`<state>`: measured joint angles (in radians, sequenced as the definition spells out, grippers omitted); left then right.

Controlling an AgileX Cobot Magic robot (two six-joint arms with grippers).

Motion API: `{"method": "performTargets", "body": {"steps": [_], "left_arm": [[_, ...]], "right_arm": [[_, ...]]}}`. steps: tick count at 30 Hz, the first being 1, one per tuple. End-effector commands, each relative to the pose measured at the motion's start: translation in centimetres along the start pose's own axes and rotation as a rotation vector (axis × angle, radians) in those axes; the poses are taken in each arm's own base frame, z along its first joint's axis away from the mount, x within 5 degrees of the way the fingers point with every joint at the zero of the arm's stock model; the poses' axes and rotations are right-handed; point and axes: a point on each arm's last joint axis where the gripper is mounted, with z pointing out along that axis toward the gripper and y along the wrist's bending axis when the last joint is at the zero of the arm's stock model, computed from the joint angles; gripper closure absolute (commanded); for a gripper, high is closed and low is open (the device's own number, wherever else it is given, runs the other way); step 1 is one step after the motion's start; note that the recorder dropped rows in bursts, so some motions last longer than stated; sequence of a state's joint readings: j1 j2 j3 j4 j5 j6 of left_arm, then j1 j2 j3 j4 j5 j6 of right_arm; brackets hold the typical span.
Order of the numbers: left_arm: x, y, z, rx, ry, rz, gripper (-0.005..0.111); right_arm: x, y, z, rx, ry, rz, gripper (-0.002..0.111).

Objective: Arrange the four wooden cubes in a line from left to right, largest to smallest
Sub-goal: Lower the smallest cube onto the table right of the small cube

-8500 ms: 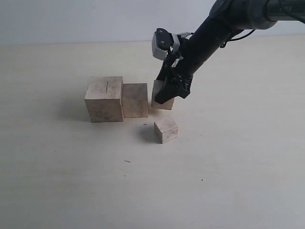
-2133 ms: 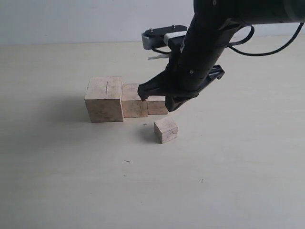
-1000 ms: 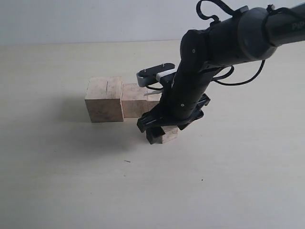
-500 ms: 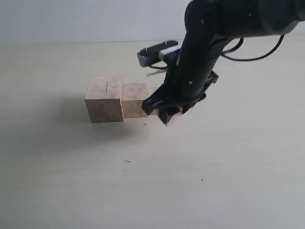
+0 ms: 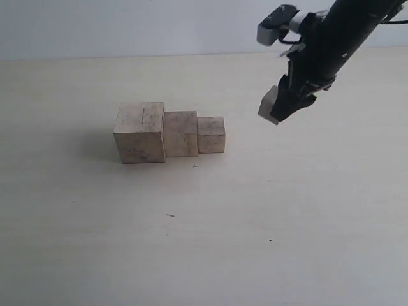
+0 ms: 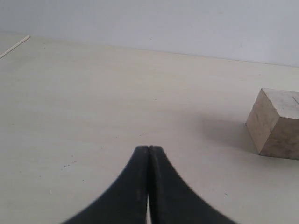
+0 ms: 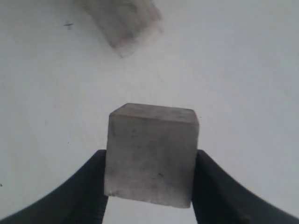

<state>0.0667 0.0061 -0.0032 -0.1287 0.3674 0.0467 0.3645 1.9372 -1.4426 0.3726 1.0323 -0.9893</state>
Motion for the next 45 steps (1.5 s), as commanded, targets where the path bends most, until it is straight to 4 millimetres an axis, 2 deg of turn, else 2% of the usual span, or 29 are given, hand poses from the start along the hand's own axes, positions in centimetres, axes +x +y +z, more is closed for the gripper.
{"method": "performTargets", "body": {"steps": [1, 7, 14, 24, 35, 39, 45], "left_arm": [[0.0, 0.0, 0.0, 0.005, -0.013, 0.003, 0.107], [0.0, 0.0, 0.0, 0.005, -0.013, 0.003, 0.107], [0.0, 0.0, 0.0, 0.005, -0.013, 0.003, 0.107], [0.0, 0.0, 0.0, 0.005, -0.013, 0.003, 0.107], [0.0, 0.0, 0.0, 0.005, -0.013, 0.003, 0.107], [0.0, 0.0, 0.0, 0.005, -0.013, 0.003, 0.107], [0.0, 0.0, 0.0, 0.005, -0.013, 0.003, 0.107]], "right_arm": [[0.1, -0.7, 2.5, -0.044, 0.006, -0.303, 0.108], [0.0, -1.4, 4.4, -0.02, -0.007, -0.324, 0.108], [-0.5, -1.8, 5.5, -0.006, -0.071, -0.404, 0.108], [-0.9, -1.9, 7.1, -0.044, -0.15, -0.304, 0.108], [-0.2, -2.2, 9.2, -0.075, -0.124, -0.278, 0.108], [-0.4, -2.1, 9.2, -0.08, -0.143, -0.26, 0.097], [-0.4, -2.1, 9.2, -0.083, -0.142, -0.258, 0.068]]}}
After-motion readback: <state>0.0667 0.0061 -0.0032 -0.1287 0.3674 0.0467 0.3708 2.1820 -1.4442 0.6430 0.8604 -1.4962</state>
